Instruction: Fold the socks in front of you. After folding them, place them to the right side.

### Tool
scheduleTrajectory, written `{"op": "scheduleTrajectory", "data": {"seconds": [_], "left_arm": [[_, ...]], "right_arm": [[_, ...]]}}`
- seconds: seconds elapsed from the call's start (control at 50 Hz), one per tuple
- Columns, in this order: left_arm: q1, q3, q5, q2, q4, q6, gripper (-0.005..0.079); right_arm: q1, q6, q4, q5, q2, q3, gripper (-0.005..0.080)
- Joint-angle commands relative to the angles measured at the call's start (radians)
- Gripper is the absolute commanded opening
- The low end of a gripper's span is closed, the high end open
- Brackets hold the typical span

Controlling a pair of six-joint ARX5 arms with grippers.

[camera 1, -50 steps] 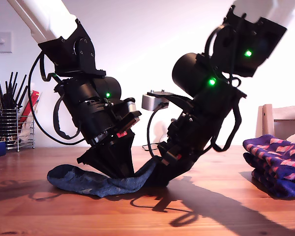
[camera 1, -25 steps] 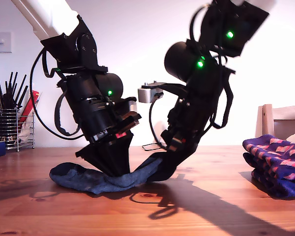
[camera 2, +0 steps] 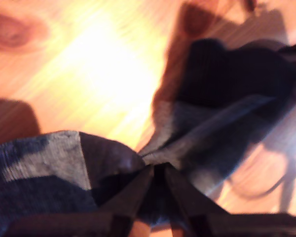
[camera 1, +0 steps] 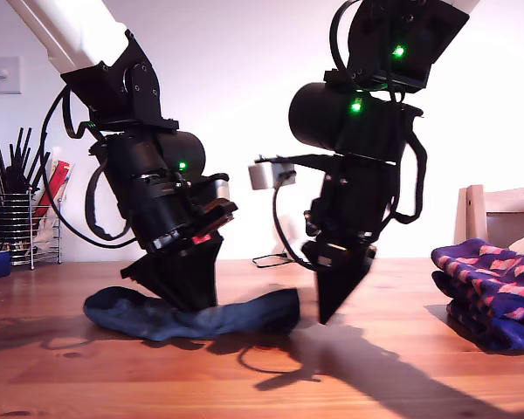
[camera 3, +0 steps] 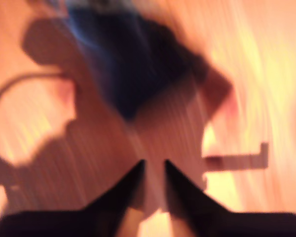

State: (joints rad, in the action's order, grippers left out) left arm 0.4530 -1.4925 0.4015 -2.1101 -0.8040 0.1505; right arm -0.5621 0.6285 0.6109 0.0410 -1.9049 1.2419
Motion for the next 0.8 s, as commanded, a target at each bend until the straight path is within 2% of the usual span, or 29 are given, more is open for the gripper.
{"op": "scheduleTrajectory", "data": {"seconds": [0.0, 0.12, 0.22, 0.34, 0.42, 0.58, 0.64, 0.74, 0.78], "left_arm": [[-0.023, 0.024, -0.030, -0.036, -0.005, 0.007, 0.0059], [-0.023, 0.024, -0.028, -0.036, -0.003, 0.007, 0.0059], [-0.023, 0.024, -0.025, -0.036, -0.012, 0.007, 0.0059], [-0.021, 0.024, -0.020, -0.036, -0.030, 0.006, 0.0059], [-0.014, 0.024, -0.018, -0.036, -0.042, 0.006, 0.0059], [-0.001, 0.024, -0.018, -0.036, -0.038, 0.007, 0.0059], [0.006, 0.024, -0.017, -0.036, -0.035, 0.007, 0.0059], [0.018, 0.024, -0.017, -0.036, -0.036, 0.007, 0.0059], [0.024, 0.024, -0.016, -0.036, -0.036, 0.007, 0.0059]], "right_arm": [[0.009, -0.026, 0.026, -0.004, -0.018, 0.011, 0.0161], [0.018, -0.064, 0.065, -0.007, -0.018, 0.011, 0.0161], [0.022, -0.200, 0.061, 0.005, -0.018, 0.028, 0.0161], [0.027, -0.319, 0.061, 0.093, -0.018, 0.069, 0.0161], [0.038, -0.451, 0.060, 0.154, -0.018, 0.091, 0.0161], [0.078, -0.640, 0.071, 0.232, -0.018, 0.119, 0.0168], [0.097, -0.679, 0.073, 0.281, -0.018, 0.122, 0.0213], [0.118, -0.709, 0.071, 0.346, -0.018, 0.122, 0.0337], [0.123, -0.711, 0.068, 0.359, -0.018, 0.122, 0.0354]]}}
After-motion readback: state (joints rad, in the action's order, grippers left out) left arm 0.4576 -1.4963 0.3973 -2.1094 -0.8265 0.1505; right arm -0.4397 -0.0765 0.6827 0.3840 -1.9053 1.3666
